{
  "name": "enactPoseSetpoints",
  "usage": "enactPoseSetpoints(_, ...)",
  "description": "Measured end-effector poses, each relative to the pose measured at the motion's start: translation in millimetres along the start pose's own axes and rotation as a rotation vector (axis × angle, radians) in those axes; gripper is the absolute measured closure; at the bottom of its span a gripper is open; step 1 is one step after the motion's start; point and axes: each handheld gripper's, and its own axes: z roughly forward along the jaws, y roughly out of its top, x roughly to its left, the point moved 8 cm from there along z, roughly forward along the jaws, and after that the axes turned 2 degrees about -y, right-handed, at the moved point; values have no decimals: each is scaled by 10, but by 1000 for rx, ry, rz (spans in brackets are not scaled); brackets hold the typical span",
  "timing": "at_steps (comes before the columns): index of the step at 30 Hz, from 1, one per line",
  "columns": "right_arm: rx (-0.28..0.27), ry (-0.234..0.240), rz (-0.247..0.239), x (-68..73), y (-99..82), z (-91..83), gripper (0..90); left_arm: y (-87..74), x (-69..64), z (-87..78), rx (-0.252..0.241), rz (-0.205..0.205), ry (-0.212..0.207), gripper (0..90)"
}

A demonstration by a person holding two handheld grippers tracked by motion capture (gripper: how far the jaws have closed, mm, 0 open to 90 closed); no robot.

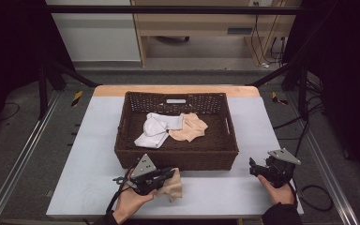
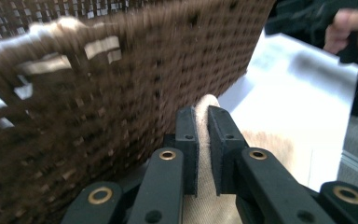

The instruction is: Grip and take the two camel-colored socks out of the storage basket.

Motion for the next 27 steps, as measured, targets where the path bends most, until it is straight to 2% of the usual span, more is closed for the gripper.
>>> enactPoseSetpoints(4,7,5,-5,7,-9,19,55,-114,-3,85,48,8,-12,793)
enactPoseSetpoints(7,8,8,-2,8,-9,19,54,-116,7,89,43,17,-6,724)
enactPoseSetpoints(9,9,10,4,11,-8,15,54,-104,17,60,33,7,-12,678)
enactPoseSetpoints(10,5,10,5,7,-3,6,54,-97,35,30,26,13,-6,617)
enactPoseSetpoints(11,5,10,5,7,-3,6,54,-90,50,7,19,11,3,617)
enactPoseSetpoints(16,-4,5,11,-8,12,-5,53,-49,174,-211,-29,-25,52,491)
enactPoseSetpoints(21,-9,0,17,-21,19,-16,52,-108,309,-441,-44,-58,95,469)
enactPoseSetpoints(27,-15,-5,22,-46,21,-25,52,-271,521,-697,-42,-84,164,463)
